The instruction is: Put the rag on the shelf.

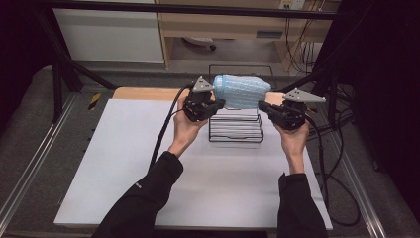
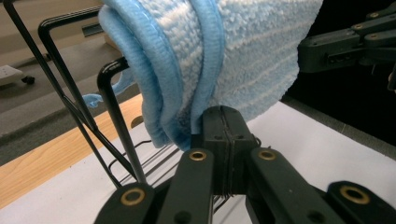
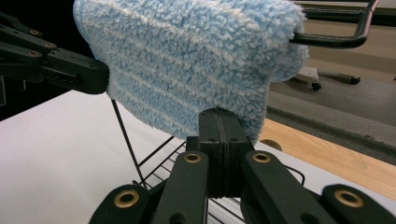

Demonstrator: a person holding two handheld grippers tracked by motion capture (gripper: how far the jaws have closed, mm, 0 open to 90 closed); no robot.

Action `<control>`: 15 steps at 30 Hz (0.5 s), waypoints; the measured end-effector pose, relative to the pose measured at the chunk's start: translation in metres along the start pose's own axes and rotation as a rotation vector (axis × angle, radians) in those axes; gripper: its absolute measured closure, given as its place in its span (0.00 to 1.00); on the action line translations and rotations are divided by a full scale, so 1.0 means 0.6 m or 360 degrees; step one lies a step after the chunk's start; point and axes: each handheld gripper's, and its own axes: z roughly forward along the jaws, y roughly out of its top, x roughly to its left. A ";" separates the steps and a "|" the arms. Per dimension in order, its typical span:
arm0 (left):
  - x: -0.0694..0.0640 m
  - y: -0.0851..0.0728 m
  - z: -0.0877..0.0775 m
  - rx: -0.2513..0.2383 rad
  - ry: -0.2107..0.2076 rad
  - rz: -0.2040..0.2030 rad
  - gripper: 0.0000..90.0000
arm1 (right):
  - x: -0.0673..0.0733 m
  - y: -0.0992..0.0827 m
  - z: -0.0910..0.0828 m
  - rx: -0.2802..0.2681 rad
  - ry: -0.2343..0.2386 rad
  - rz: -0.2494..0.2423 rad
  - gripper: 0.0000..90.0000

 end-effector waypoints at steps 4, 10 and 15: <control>0.001 -0.001 -0.006 -0.0012 -0.0010 -0.0002 0.99 | 0.003 0.000 -0.005 -0.0022 0.0013 -0.0016 0.97; -0.003 0.007 -0.029 -0.0054 -0.0038 -0.0001 0.92 | 0.014 0.012 -0.021 -0.0062 0.0038 -0.0043 0.88; -0.002 0.012 -0.047 -0.0056 -0.0033 0.0000 0.86 | 0.025 0.024 -0.027 -0.0081 0.0062 -0.0042 0.76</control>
